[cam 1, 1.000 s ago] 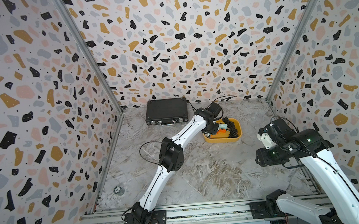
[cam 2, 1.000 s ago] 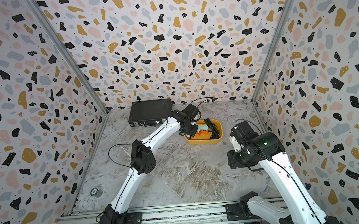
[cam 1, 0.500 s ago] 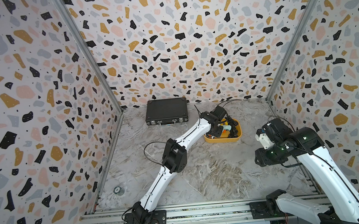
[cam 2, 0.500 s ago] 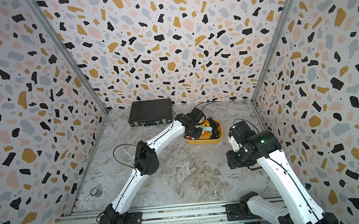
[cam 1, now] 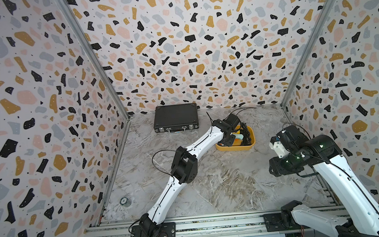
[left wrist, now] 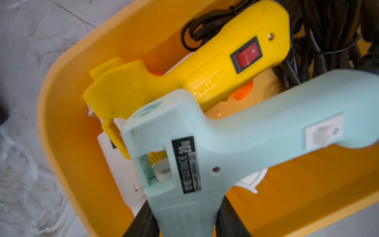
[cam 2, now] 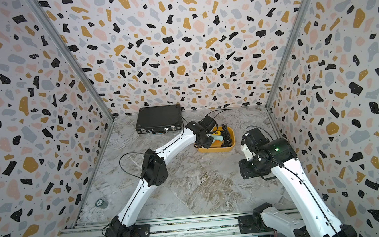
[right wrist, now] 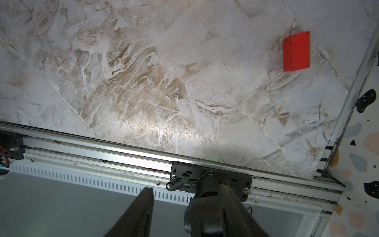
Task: Put the hot melt glue gun into the storage box
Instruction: Place the hot melt adhesive gun in the storage box.
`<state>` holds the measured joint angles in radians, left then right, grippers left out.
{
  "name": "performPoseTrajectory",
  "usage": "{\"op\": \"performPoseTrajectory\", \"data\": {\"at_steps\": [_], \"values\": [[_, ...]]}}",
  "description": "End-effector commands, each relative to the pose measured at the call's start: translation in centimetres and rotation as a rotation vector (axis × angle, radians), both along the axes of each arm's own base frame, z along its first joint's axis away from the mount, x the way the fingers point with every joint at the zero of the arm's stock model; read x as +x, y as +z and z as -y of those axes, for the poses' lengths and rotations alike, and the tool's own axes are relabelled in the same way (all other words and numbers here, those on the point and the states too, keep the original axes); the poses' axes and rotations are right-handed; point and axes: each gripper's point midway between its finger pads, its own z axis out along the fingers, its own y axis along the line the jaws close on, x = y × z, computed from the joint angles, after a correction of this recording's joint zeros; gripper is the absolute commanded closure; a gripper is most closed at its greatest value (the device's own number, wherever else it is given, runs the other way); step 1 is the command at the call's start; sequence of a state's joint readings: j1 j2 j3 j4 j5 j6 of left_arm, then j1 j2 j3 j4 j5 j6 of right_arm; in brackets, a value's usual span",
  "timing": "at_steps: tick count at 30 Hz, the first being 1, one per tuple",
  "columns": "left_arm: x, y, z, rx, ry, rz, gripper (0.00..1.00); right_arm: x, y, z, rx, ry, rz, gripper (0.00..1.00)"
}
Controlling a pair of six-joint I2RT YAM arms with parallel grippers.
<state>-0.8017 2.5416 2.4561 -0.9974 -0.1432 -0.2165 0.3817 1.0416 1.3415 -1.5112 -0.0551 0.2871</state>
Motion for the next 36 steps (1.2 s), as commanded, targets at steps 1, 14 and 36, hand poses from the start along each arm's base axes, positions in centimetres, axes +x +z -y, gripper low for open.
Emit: {"op": "performPoseTrajectory", "data": {"at_steps": [1,14,36], "values": [[0.8,0.7,-2.9,0.071,0.021,0.021,0.7,-0.4,0.0,0.5,-0.018,-0.007,-0.01,0.44],[0.3,0.8,-3.6,0.082,0.019,0.008,0.39,-0.1,0.2,0.2,-0.008,-0.014,-0.006,0.44],[-0.7,11.6,-5.0,-0.076,0.039,0.141,0.09,0.6,0.6,0.0,-0.004,-0.018,0.005,0.43]]}}
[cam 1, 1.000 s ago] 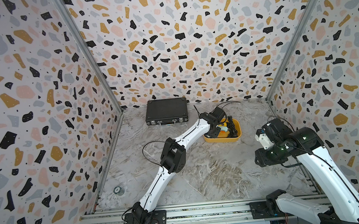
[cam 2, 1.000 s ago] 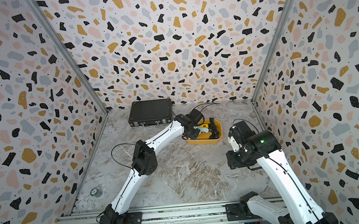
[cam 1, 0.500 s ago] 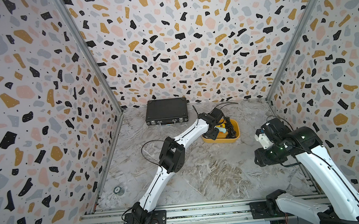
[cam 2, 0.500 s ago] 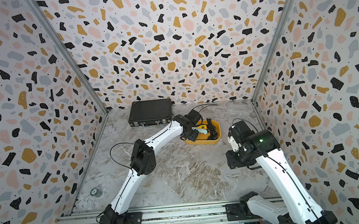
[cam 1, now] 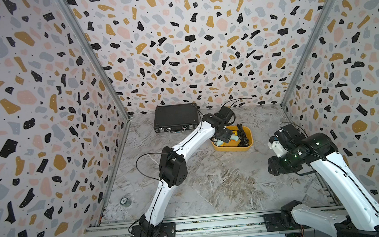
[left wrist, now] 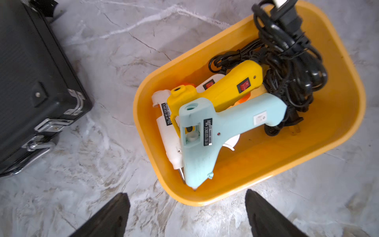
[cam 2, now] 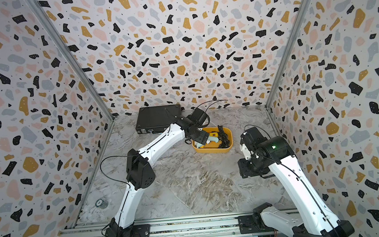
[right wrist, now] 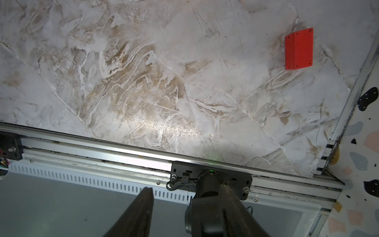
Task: Put the hot melt glue gun into the storage box
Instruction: Place the hot melt adhesive gun in the storage box, then reset both arms
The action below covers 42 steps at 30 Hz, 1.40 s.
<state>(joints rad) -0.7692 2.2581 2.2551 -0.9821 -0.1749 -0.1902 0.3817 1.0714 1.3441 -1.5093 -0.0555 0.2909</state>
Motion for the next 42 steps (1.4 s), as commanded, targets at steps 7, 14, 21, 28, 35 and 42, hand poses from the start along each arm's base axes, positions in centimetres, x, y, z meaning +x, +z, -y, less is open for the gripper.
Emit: {"op": "performPoseTrajectory", "data": {"at_steps": [7,14,21,28,35,42], "values": [[-0.3,8.1,-9.8,-0.168,0.227,0.121,0.07,2.0,1.8,0.3,-0.029,-0.001,0.08,0.43],[-3.6,6.3,-23.7,-0.219,0.513,0.132,0.06,6.0,3.8,0.0,-0.076,0.0,0.17,0.41],[-8.2,6.1,-32.0,-0.134,0.609,0.273,0.0,10.3,4.2,0.2,-0.08,-0.054,0.351,0.39],[-9.6,5.4,-36.5,0.0,0.699,0.438,0.0,14.0,6.0,3.5,-0.227,-0.145,0.714,0.3],[-9.1,4.4,-37.3,0.047,0.685,0.53,0.0,16.7,4.9,5.9,-0.449,-0.135,0.937,0.15],[-8.5,2.2,-38.7,0.014,0.764,0.652,0.0,19.4,2.0,7.5,-0.521,-0.168,1.019,0.05]]}}
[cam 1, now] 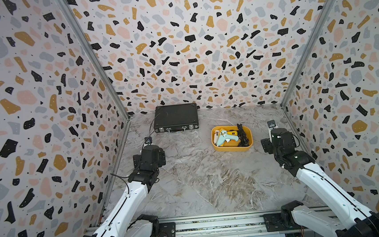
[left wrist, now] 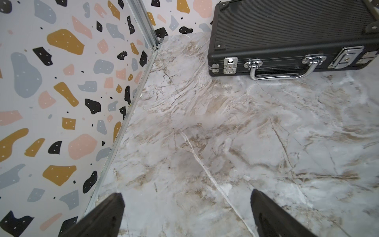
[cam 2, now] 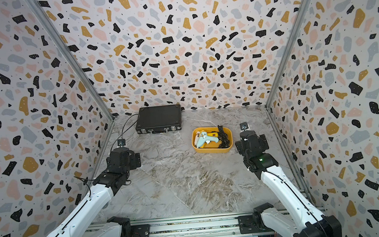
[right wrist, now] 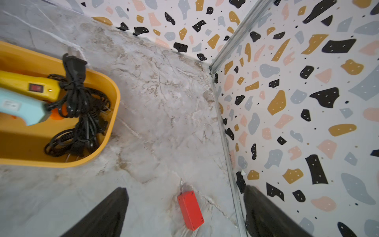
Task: Put the hot melt glue gun into the storage box
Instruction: Reset both arms
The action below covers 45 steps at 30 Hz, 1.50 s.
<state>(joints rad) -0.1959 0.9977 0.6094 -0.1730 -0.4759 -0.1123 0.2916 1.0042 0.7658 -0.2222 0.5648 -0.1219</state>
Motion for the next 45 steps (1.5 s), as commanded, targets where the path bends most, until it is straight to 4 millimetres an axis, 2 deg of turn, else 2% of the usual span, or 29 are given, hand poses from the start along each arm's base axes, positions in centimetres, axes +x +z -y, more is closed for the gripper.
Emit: {"op": "performPoseTrajectory", "data": {"at_steps": [1,5,10,14,16,18,21,22,23,24,27,28,32,33,45], "values": [[1.3,2.2,-1.1,-0.009,0.063,0.183,0.0,2.0,2.4,0.6,-0.012,-0.025,0.184,0.04],[1.1,0.9,-1.7,-0.041,0.095,0.236,0.0,2.8,-1.4,0.3,0.081,-0.01,0.193,0.03],[1.8,0.0,-1.5,-0.054,0.064,0.28,0.0,3.7,-5.3,0.4,0.181,-0.008,0.18,0.02],[2.7,-1.2,-1.2,-0.072,0.046,0.296,0.0,3.6,-9.2,1.6,0.212,-0.063,0.136,0.02],[3.2,-2.1,-1.1,-0.076,0.033,0.283,0.0,3.8,-10.3,2.1,0.232,-0.088,0.136,0.02],[3.7,-3.0,-1.0,-0.068,0.02,0.267,0.0,4.6,-11.4,1.7,0.218,-0.06,0.12,0.02],[4.6,-3.6,-0.8,-0.056,-0.006,0.24,0.0,6.1,-11.8,1.1,0.187,-0.009,0.113,0.02],[5.0,-3.7,-0.5,-0.049,-0.032,0.239,0.0,6.2,-12.7,1.4,0.193,-0.026,0.098,0.02],[5.3,-3.7,-0.5,-0.044,-0.039,0.253,0.0,6.4,-12.8,1.6,0.203,-0.022,0.108,0.02],[5.5,-4.1,-0.6,-0.052,-0.037,0.25,0.0,6.2,-13.0,1.8,0.228,-0.032,0.079,0.02],[5.6,-5.8,-0.6,-0.087,-0.064,0.27,0.0,5.6,-13.2,1.4,0.281,0.032,0.136,0.02],[5.7,-5.7,-0.5,-0.084,-0.081,0.308,0.0,5.5,-13.8,1.4,0.301,0.044,0.147,0.03],[5.7,-5.7,-0.5,-0.086,-0.083,0.307,0.0,5.6,-13.7,1.5,0.303,0.049,0.162,0.07],[5.8,-5.8,-0.6,-0.085,-0.082,0.305,0.0,5.5,-13.7,1.6,0.302,0.048,0.162,0.01],[5.6,-5.6,-0.8,-0.066,-0.064,0.316,0.0,5.3,-13.4,1.5,0.302,0.051,0.181,0.01]]}}
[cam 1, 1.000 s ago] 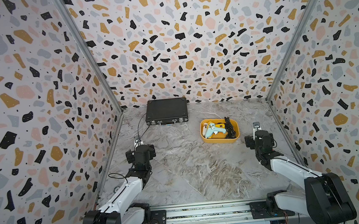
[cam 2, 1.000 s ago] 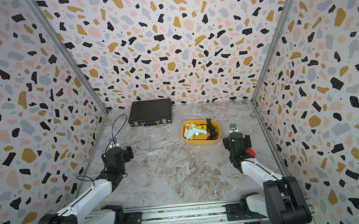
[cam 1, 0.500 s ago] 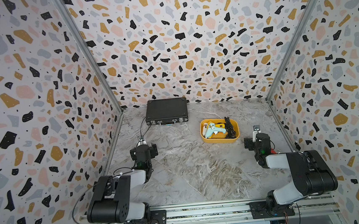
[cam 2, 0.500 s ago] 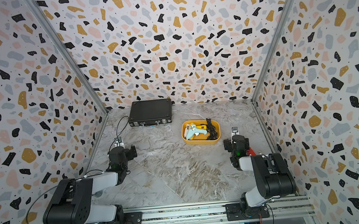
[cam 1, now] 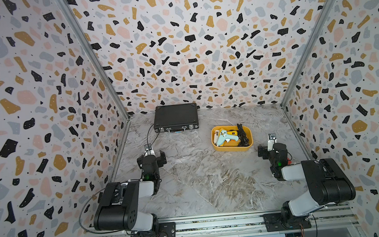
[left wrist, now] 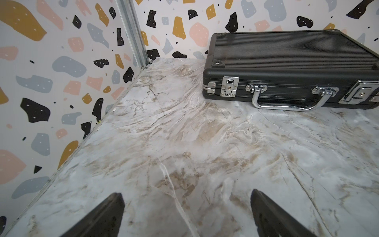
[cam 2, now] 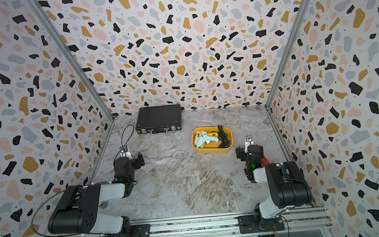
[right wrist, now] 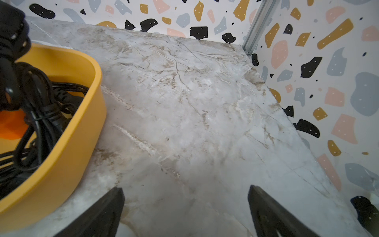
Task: Put the hot melt glue gun into the storage box
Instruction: Reset both arms
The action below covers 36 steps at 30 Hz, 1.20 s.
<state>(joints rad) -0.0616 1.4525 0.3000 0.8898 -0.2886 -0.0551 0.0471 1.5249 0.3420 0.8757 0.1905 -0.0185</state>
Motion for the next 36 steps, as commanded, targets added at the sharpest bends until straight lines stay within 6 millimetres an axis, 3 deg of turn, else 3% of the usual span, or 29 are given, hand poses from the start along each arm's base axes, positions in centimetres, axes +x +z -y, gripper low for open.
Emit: {"op": "performPoseTrajectory", "data": {"at_steps": [1,22,27,31,36], "values": [[0.2,1.1,0.1,0.01,-0.005,0.048,0.0,0.2,1.0,-0.2,0.012,0.004,0.038,0.01],[0.3,0.9,0.3,-0.001,-0.015,0.017,0.0,0.3,0.9,-0.7,0.012,0.037,0.033,0.01],[0.3,0.9,0.3,-0.002,-0.015,0.018,0.0,0.5,0.7,-2.9,0.019,0.174,0.017,0.01],[0.3,0.8,0.4,-0.002,-0.016,0.016,0.0,0.3,0.7,-3.2,0.022,0.197,0.023,0.01],[0.3,0.9,0.3,-0.002,-0.015,0.017,0.0,-0.3,1.2,1.1,0.01,-0.075,0.065,0.01]]}}
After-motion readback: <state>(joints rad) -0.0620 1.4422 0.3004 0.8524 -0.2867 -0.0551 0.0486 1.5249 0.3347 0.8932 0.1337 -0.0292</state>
